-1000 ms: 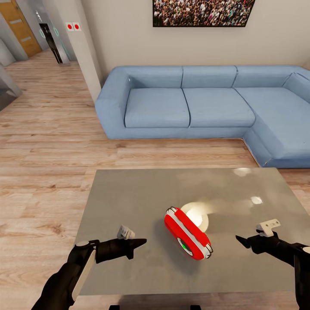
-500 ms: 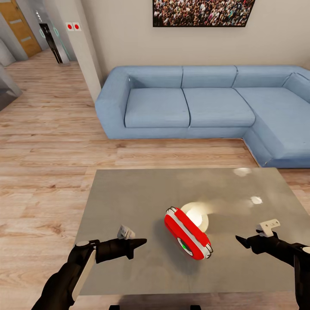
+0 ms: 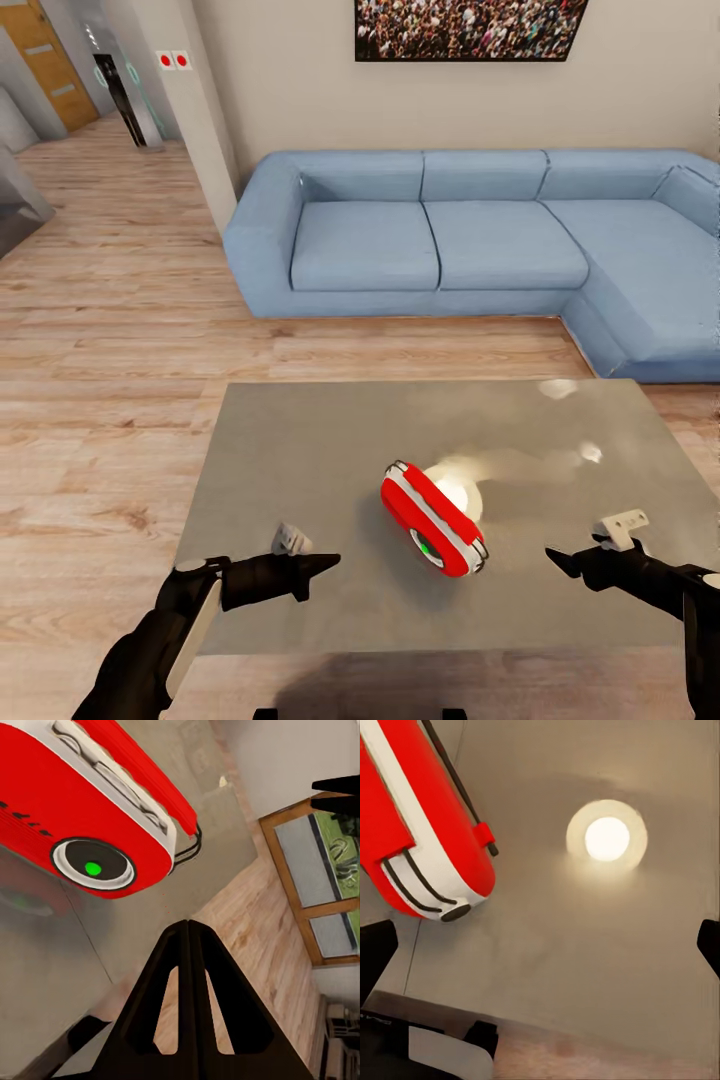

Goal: Turn on the radio receiver that's on the table in the living room.

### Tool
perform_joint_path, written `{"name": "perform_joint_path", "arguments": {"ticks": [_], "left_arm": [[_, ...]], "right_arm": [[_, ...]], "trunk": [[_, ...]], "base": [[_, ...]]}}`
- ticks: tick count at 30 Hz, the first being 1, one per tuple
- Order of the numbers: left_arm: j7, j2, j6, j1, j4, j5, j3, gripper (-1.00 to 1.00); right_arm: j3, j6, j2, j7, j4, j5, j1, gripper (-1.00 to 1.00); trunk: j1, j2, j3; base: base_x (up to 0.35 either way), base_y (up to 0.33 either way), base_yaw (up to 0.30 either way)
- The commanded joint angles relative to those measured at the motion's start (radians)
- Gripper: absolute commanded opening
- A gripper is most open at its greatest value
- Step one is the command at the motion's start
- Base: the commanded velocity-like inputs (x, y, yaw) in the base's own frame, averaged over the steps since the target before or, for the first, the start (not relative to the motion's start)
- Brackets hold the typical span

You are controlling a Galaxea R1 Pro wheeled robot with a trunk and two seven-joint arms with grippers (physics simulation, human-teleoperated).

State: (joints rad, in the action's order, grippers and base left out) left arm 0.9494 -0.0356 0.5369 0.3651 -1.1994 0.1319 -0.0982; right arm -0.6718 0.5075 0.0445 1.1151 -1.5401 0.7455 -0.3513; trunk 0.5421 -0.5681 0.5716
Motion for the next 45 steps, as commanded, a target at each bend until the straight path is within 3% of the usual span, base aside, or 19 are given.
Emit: {"name": "perform_joint_path", "arguments": {"ticks": [1, 15, 23, 45], "left_arm": [[0.0, 0.0, 0.0, 0.0, 0.0, 0.0, 0.0, -1.0], [0.0, 0.0, -0.002, 0.0, 0.0, 0.0, 0.001, -1.0], [0.0, 0.0, -0.002, 0.0, 0.0, 0.0, 0.002, -1.0], [0.002, 0.0, -0.002, 0.0, -0.001, 0.0, 0.002, -1.0]], "right_arm": [[0.0, 0.0, 0.0, 0.0, 0.0, 0.0, 0.0, 1.0], [-0.002, 0.002, -0.001, -0.002, -0.002, -0.001, 0.0, 1.0], [-0.02, 0.002, -0.004, -0.003, -0.001, -0.005, 0.0, 1.0], [-0.023, 0.0, -0.005, -0.001, -0.002, -0.006, 0.0, 1.0]], "trunk": [[0.0, 0.0, 0.0], [0.0, 0.0, -0.002], [0.0, 0.0, -0.013], [0.0, 0.0, -0.047]], "base": [[-0.327, 0.0, 0.0], [-0.303, 0.0, 0.002], [-0.021, 0.0, 0.115], [0.0, 0.0, 0.161]]}}
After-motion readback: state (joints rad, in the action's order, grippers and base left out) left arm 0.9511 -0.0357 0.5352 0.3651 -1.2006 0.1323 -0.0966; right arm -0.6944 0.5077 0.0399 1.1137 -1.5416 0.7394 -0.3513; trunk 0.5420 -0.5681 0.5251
